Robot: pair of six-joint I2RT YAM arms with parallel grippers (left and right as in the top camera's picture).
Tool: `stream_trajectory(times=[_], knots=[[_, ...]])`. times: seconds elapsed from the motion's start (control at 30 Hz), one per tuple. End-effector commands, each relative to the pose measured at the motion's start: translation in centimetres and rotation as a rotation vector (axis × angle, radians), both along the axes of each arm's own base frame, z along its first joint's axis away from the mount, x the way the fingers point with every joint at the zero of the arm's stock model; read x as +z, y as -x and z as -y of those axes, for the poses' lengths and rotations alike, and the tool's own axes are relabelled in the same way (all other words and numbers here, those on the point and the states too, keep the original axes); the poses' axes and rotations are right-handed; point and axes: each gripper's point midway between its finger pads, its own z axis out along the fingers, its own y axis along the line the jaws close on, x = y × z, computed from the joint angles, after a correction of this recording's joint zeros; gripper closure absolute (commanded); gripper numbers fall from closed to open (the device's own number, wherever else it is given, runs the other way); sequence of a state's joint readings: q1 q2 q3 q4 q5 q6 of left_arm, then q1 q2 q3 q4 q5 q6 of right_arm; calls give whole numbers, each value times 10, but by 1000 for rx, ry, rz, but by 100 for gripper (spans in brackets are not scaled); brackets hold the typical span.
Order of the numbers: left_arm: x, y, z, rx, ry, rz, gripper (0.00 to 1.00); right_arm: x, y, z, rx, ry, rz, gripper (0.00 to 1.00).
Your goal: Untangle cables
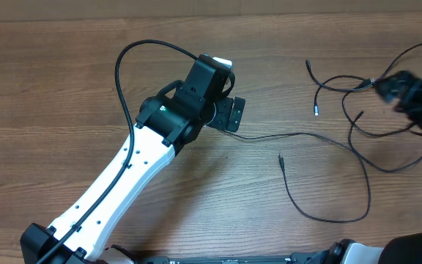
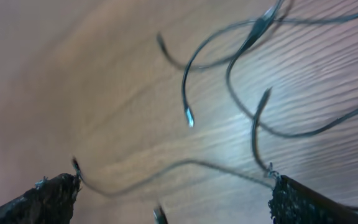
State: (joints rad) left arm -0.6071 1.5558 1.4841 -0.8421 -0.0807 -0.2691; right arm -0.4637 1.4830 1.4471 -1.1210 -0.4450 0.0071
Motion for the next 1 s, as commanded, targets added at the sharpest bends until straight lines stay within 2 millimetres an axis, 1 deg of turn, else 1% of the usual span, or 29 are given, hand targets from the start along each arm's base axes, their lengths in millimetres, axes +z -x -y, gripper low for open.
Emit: stream_trajectory(times=[0.0, 0.03, 0.07, 0.13, 0.2, 0.27, 0.33, 0.37, 0.4, 0.43, 0.47, 0.57, 0.67, 0.77, 0.83, 0.97], knots=[[6, -3, -3, 6, -3, 21, 0, -31, 13, -13, 57, 103, -125, 0], [6, -3, -3, 6, -3, 20, 1, -40, 18, -23, 83, 102, -159, 0], [6, -3, -3, 6, -3, 21, 0, -43, 19, -27, 93, 99, -169, 0], [6, -3, -3, 6, -3, 20, 0, -63, 27, -41, 131, 90, -219, 0], [6, -3, -3, 6, -2, 21, 1, -80, 31, -41, 136, 113, -245, 0], [6, -3, -3, 6, -3, 21, 0, -95, 30, -45, 152, 118, -240, 0], [6, -3, -3, 6, -3, 20, 0, -107, 27, -50, 183, 131, -220, 0], [6, -3, -3, 6, -2, 21, 1, -112, 26, -55, 222, 137, -200, 0], [6, -3, -3, 6, -3, 21, 1, -121, 25, -65, 307, 153, -168, 0], [6, -3, -3, 6, -2, 21, 1, -126, 25, -69, 358, 174, -153, 0], [6, -3, -3, 6, -2, 21, 1, -134, 26, -75, 445, 213, -129, 0], [6, -3, -3, 6, -3, 21, 0, -142, 24, -82, 563, 277, -80, 0], [6, -3, -3, 6, -3, 21, 0, -146, 16, -77, 647, 372, -23, 2], [6, -3, -3, 6, -3, 20, 0, -145, 5, -73, 754, 474, 47, 4], [6, -3, -3, 6, -3, 21, 0, -147, 3, -73, 835, 520, 68, 5], [6, -3, -3, 6, -3, 21, 0, -156, 4, -73, 922, 550, 69, 4]])
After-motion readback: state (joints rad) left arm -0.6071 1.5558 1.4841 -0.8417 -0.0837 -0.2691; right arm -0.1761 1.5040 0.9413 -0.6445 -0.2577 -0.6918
